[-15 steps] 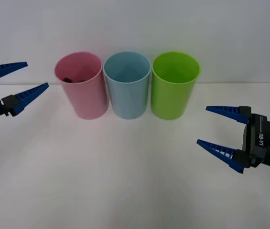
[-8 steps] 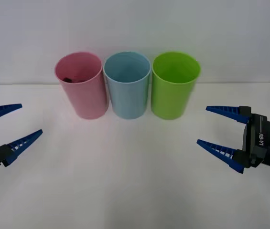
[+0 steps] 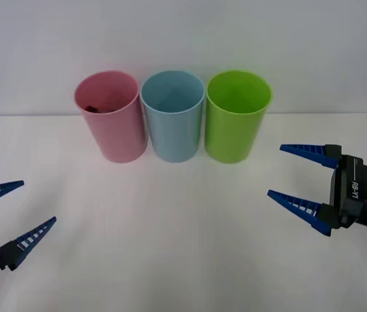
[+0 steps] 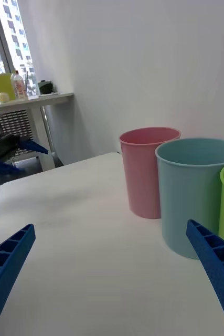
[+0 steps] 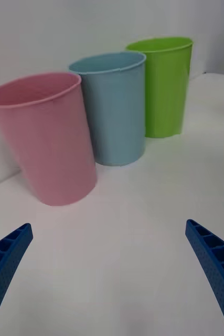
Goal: Grasp the object on the table and drop it into the matching bin: aluminum can to the light blue bin, PET bottle to the pink bin.
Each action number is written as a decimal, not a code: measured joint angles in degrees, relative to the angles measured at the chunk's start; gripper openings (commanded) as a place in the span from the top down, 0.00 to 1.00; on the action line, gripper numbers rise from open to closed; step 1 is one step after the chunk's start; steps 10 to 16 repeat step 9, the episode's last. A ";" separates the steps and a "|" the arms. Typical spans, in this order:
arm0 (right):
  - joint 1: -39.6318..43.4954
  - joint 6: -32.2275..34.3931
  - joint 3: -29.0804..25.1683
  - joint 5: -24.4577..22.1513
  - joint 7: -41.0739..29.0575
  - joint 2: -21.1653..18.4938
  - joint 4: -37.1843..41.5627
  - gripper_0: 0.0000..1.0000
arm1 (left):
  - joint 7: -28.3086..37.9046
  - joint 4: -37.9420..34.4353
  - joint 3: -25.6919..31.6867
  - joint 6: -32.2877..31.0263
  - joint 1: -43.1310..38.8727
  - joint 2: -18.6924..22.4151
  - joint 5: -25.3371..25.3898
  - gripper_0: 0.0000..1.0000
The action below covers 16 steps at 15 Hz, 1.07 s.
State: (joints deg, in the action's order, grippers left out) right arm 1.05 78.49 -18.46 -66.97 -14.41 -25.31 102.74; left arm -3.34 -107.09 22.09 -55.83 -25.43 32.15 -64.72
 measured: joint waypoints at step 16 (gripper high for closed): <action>0.00 0.00 0.00 0.00 0.00 0.00 0.00 0.00 | 0.17 -2.51 -0.74 0.10 -2.17 -0.43 -2.56 0.00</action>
